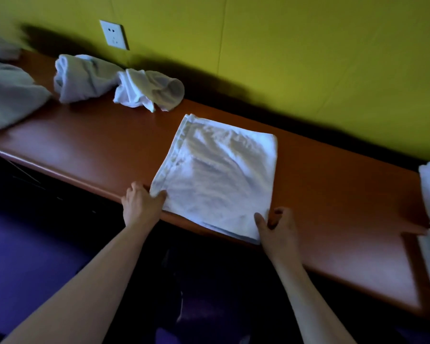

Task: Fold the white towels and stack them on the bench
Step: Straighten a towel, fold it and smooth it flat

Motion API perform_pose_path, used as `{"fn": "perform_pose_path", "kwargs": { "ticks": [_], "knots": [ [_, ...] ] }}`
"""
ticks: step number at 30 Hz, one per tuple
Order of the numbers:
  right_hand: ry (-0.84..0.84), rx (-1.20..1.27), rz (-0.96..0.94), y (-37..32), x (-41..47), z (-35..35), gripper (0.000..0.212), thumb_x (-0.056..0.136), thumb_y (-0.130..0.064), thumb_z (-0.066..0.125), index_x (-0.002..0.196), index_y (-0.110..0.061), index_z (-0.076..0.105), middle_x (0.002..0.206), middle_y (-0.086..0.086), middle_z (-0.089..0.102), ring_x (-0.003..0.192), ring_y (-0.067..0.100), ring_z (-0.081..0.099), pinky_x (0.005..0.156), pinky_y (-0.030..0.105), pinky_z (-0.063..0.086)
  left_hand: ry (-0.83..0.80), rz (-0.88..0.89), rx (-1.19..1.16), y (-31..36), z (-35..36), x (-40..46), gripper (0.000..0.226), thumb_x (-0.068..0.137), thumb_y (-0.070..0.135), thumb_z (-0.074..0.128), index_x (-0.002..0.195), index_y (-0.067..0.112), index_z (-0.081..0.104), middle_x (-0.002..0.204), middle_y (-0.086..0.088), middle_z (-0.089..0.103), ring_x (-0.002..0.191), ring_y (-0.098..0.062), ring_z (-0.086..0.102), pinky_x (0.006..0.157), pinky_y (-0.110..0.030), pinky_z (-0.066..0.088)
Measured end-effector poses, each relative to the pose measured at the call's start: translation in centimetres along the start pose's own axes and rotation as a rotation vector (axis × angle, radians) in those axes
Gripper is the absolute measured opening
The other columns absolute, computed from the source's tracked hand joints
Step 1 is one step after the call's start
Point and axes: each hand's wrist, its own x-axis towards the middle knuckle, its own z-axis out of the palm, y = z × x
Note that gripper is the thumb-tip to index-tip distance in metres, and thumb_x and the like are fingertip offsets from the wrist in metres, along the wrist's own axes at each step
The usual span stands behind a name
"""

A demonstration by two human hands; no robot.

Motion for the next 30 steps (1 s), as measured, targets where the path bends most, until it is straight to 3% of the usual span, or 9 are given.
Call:
{"fn": "perform_pose_path", "kwargs": {
  "ticks": [5,9,13,15,19,23,26,28,30],
  "knots": [
    [-0.080,-0.139,0.117,-0.2,0.3,0.4,0.023,0.090,-0.035,0.063,0.096,-0.013,0.061,0.095,0.005,0.061,0.091,0.030,0.061,0.076,0.034,0.047,-0.029,0.077,-0.007,-0.1,-0.3,-0.6,0.037,0.088,0.036,0.067,0.107,0.005,0.060,0.109,-0.019,0.065,0.104,-0.041,0.058,0.082,-0.042,0.044],
    [-0.029,0.074,0.075,0.3,-1.5,-2.3,0.013,0.098,-0.029,0.059,0.098,-0.018,0.054,0.083,-0.006,0.057,0.081,0.021,0.057,0.070,0.030,0.039,-0.070,0.004,-0.110,-0.1,-1.0,-2.4,0.039,0.088,0.033,0.068,0.113,0.006,0.056,0.113,-0.017,0.063,0.102,-0.037,0.059,0.078,-0.036,0.042],
    [0.099,0.250,0.111,2.0,-3.6,-4.3,0.019,0.095,-0.027,0.065,0.109,-0.023,0.053,0.093,-0.010,0.060,0.086,0.020,0.060,0.075,0.033,0.044,-0.091,-0.006,-0.185,0.5,-2.1,-5.9,0.047,0.088,0.029,0.068,0.127,0.012,0.048,0.108,-0.006,0.057,0.091,-0.025,0.051,0.077,-0.033,0.039],
    [0.136,0.357,0.108,2.6,-4.4,-5.3,0.022,0.095,-0.029,0.067,0.113,-0.031,0.054,0.101,-0.010,0.061,0.087,0.014,0.061,0.073,0.034,0.049,-0.100,0.046,-0.227,0.6,-2.9,-7.4,0.045,0.090,0.027,0.066,0.130,0.022,0.048,0.104,-0.003,0.061,0.085,-0.023,0.059,0.072,-0.034,0.044],
    [0.133,0.578,0.099,3.0,-5.2,-6.6,0.008,0.095,-0.024,0.068,0.102,-0.022,0.067,0.091,-0.003,0.071,0.081,0.015,0.065,0.066,0.022,0.052,-0.164,0.125,-0.397,0.6,-4.2,-9.8,0.019,0.093,0.022,0.060,0.104,0.036,0.068,0.094,0.002,0.068,0.055,-0.022,0.070,0.065,-0.045,0.062],
    [0.019,0.911,0.285,2.6,-5.4,-7.6,0.013,0.094,-0.021,0.067,0.087,-0.011,0.072,0.079,0.003,0.072,0.071,0.017,0.067,0.073,0.034,0.054,-0.278,-0.006,-0.765,0.8,-4.6,-10.9,0.024,0.099,0.013,0.057,0.097,0.028,0.075,0.100,-0.006,0.068,0.054,-0.021,0.065,0.060,-0.039,0.061],
    [-0.065,1.109,0.324,2.3,-4.9,-8.4,0.020,0.100,-0.010,0.048,0.099,-0.010,0.068,0.081,0.004,0.076,0.074,0.016,0.072,0.078,0.033,0.055,-0.359,-0.095,-0.980,1.1,-4.9,-10.2,0.030,0.097,0.003,0.045,0.092,0.011,0.073,0.097,-0.017,0.066,0.057,-0.024,0.063,0.053,-0.032,0.057],
    [-0.076,1.048,0.232,2.2,-4.3,-8.8,0.019,0.095,-0.001,0.056,0.109,-0.008,0.066,0.091,0.006,0.077,0.083,0.016,0.073,0.080,0.029,0.055,-0.429,-0.063,-1.043,1.2,-5.0,-9.8,0.033,0.092,-0.006,0.040,0.100,0.007,0.070,0.093,-0.018,0.067,0.060,-0.022,0.063,0.056,-0.028,0.057],
    [-0.015,0.837,0.101,2.6,-3.4,-8.7,0.023,0.087,-0.003,0.071,0.109,-0.008,0.068,0.088,0.006,0.077,0.078,0.016,0.072,0.069,0.024,0.054,-0.455,0.030,-0.972,1.3,-4.8,-9.3,0.037,0.090,-0.014,0.046,0.108,0.010,0.068,0.089,-0.012,0.072,0.062,-0.018,0.064,0.059,-0.024,0.056]
  ]
}}
